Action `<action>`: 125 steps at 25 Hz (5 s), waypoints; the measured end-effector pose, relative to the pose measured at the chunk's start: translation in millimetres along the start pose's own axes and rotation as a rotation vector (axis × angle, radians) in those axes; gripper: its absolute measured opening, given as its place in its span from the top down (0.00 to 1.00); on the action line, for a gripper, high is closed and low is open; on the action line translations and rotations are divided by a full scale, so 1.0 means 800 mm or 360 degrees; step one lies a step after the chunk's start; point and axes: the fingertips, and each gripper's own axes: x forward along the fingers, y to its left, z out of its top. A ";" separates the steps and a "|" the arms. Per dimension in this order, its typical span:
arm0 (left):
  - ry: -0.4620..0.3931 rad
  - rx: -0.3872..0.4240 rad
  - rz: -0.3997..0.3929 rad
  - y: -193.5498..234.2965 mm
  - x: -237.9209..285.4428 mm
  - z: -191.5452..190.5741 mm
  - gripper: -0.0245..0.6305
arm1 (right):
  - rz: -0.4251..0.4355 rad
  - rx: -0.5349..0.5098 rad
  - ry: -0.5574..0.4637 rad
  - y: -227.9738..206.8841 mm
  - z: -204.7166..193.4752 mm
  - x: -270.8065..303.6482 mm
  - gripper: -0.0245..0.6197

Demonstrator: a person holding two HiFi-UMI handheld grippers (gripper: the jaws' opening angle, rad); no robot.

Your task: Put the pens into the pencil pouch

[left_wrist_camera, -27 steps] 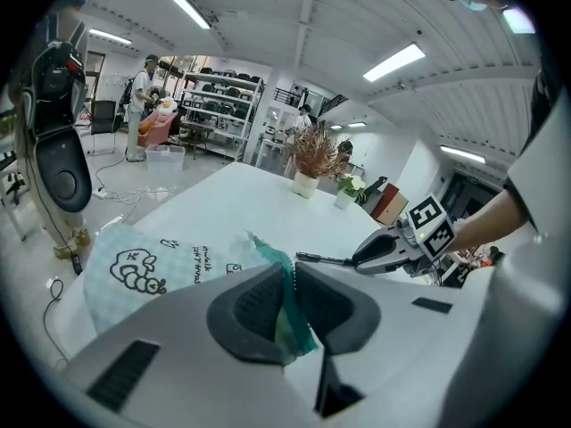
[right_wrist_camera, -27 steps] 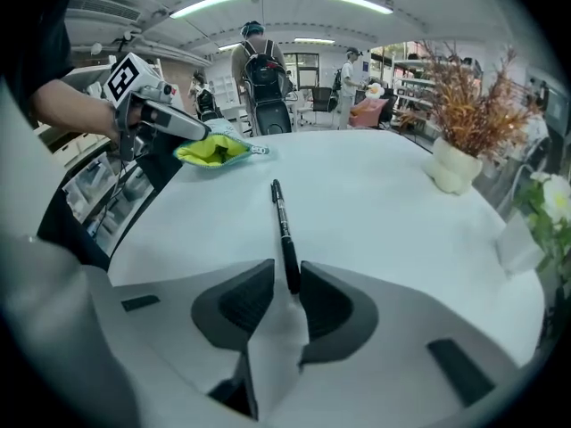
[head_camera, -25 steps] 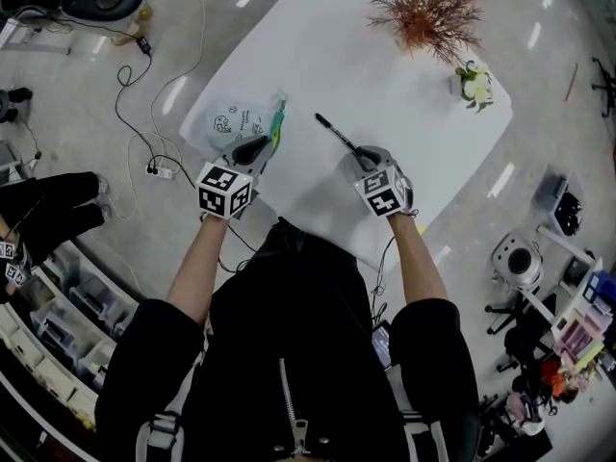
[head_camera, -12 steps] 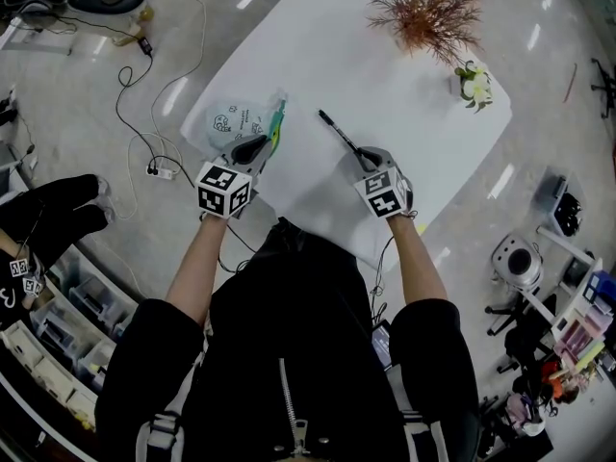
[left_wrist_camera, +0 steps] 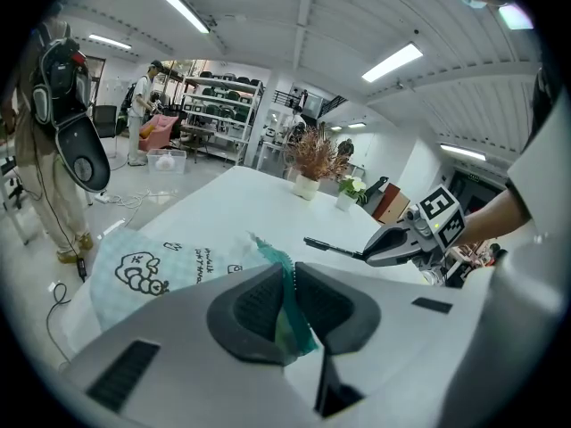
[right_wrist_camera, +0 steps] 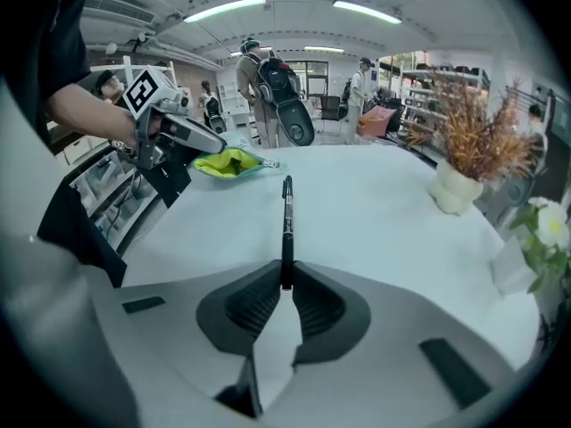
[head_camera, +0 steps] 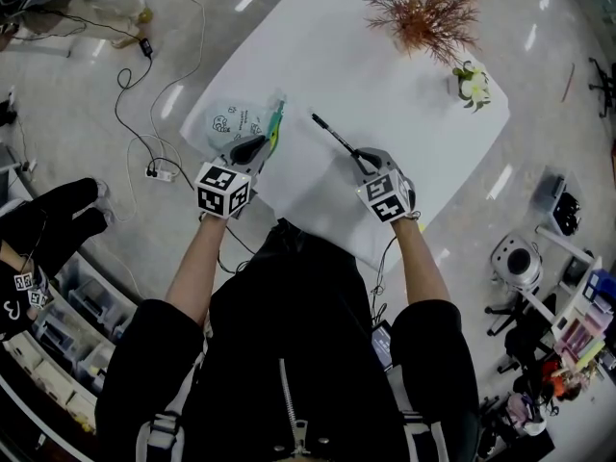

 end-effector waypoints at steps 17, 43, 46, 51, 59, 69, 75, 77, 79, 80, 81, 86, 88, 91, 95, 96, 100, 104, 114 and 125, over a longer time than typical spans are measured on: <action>0.0017 0.0031 -0.0004 0.000 0.000 -0.002 0.87 | 0.0218 -0.0236 -0.0028 0.050 0.045 0.009 0.88; 0.0043 0.0145 -0.0034 -0.012 -0.007 -0.003 0.87 | 0.0336 -0.0335 -0.0107 0.097 0.128 0.053 0.88; 0.0040 0.0139 -0.0036 -0.014 -0.007 -0.003 0.87 | 0.0340 -0.0324 -0.0131 0.101 0.136 0.058 0.88; 0.0023 0.0135 -0.0050 -0.020 -0.009 0.003 0.87 | 0.0342 -0.0342 -0.0162 0.106 0.152 0.062 0.88; 0.0013 0.0142 -0.0100 -0.031 -0.012 0.007 0.87 | 0.0342 -0.0347 -0.0247 0.108 0.168 0.063 0.88; -0.0068 -0.0009 -0.0283 -0.050 -0.020 0.021 0.88 | 0.0327 -0.0368 -0.0354 0.117 0.181 0.057 0.88; -0.0044 -0.0021 -0.0315 -0.053 -0.023 0.022 0.88 | 0.0271 -0.0438 -0.0396 0.120 0.187 0.051 0.88; -0.0045 -0.0022 -0.0324 -0.054 -0.023 0.022 0.88 | 0.0260 -0.0461 -0.0399 0.121 0.188 0.051 0.88; -0.0049 -0.0025 -0.0339 -0.057 -0.022 0.024 0.88 | 0.0253 -0.0475 -0.0396 0.121 0.187 0.053 0.88; -0.0053 -0.0026 -0.0348 -0.058 -0.022 0.024 0.88 | 0.0253 -0.0478 -0.0394 0.121 0.186 0.054 0.88; -0.0055 -0.0026 -0.0356 -0.059 -0.022 0.025 0.88 | 0.0255 -0.0479 -0.0392 0.121 0.185 0.055 0.88; -0.0057 -0.0029 -0.0353 -0.056 -0.021 0.024 0.88 | 0.0256 -0.0501 -0.0383 0.124 0.181 0.061 0.87; -0.0057 -0.0027 -0.0332 -0.053 -0.020 0.023 0.88 | 0.0246 -0.0495 -0.0382 0.122 0.181 0.062 0.84; -0.0051 -0.0018 -0.0291 -0.049 -0.016 0.022 0.88 | 0.0234 -0.0461 -0.0385 0.117 0.179 0.061 0.80; -0.0042 -0.0017 -0.0233 -0.041 -0.011 0.016 0.88 | 0.0213 -0.0325 -0.0403 0.102 0.168 0.054 0.79; -0.0037 -0.0011 -0.0211 -0.037 -0.011 0.015 0.88 | 0.0199 -0.0281 -0.0408 0.098 0.165 0.052 0.79; -0.0005 0.0016 -0.0104 -0.020 -0.007 0.005 0.88 | 0.0142 -0.0113 -0.0422 0.079 0.147 0.041 0.79; 0.0052 0.0054 0.0006 -0.005 0.002 -0.009 0.88 | 0.0093 0.0017 -0.0404 0.062 0.123 0.028 0.79; 0.0226 0.0146 0.0108 0.003 0.027 -0.057 0.88 | -0.0009 0.0216 -0.0406 0.041 0.087 -0.001 0.79; 0.0119 0.0183 0.0170 -0.003 0.009 -0.043 0.79 | -0.0178 0.0466 -0.0389 0.020 0.053 -0.030 0.80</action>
